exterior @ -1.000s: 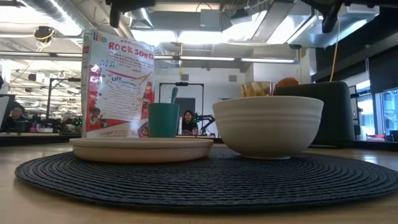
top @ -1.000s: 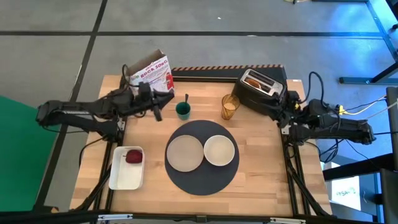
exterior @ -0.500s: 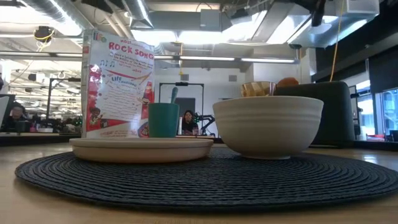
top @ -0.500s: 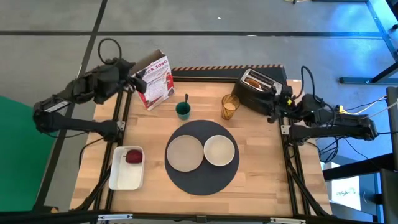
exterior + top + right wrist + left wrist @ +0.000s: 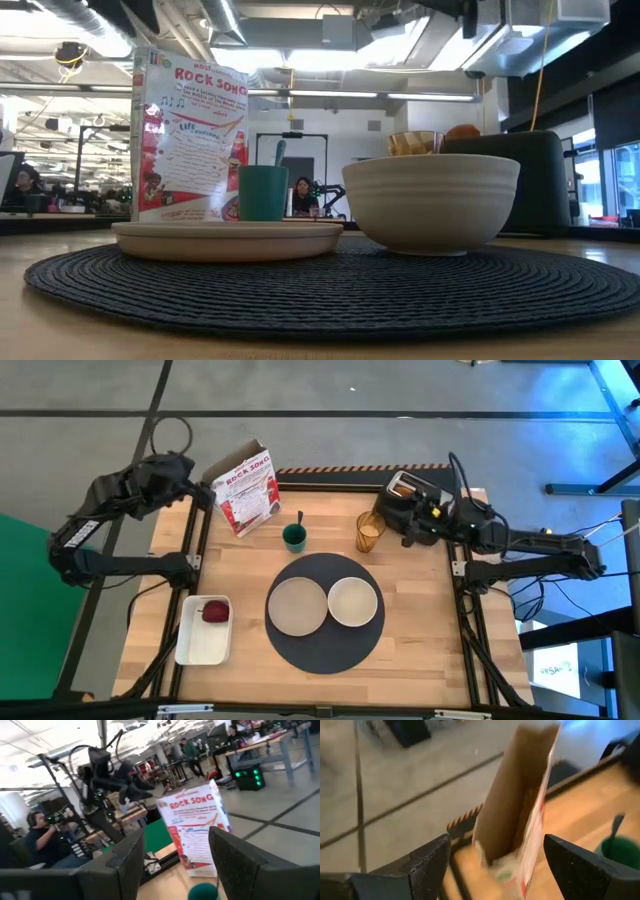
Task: Arrange a breakfast setting
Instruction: Pour the cereal from the cereal box into the white bowl
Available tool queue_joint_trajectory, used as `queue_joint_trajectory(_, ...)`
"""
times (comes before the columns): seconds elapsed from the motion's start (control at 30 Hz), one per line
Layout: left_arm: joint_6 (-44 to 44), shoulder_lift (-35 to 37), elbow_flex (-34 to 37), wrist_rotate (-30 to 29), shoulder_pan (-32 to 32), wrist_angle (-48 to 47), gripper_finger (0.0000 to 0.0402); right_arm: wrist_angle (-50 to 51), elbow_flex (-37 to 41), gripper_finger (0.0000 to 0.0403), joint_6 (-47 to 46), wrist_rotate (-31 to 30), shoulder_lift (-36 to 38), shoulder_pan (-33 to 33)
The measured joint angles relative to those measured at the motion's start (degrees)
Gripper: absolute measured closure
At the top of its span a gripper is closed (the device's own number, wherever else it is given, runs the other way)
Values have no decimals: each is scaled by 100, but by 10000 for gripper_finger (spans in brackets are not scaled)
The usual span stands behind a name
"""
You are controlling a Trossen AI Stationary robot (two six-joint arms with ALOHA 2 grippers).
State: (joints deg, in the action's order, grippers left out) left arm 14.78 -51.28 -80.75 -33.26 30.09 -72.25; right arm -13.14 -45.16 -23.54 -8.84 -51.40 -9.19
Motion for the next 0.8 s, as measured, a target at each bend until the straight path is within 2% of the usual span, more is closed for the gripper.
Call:
queue_joint_trajectory(0.2,5,36,338,240,171,-174,59,-21,-200,193,-14,559,-298,-297)
queue_joint_trajectory(0.33,-34,41,760,460,484,-50,48,-37,-269,193,-16,692,-373,-337)
queue_joint_trajectory(0.53,-438,24,1529,1208,1113,1026,47,-38,-274,193,-16,730,-374,-333)
queue_joint_trajectory(0.67,-815,1,1854,1655,1617,1549,48,-38,-274,193,-27,1013,-374,-333)
queue_joint_trajectory(0.8,-1095,-11,2030,2255,2006,1827,72,-36,-274,193,-84,1253,-374,-322)
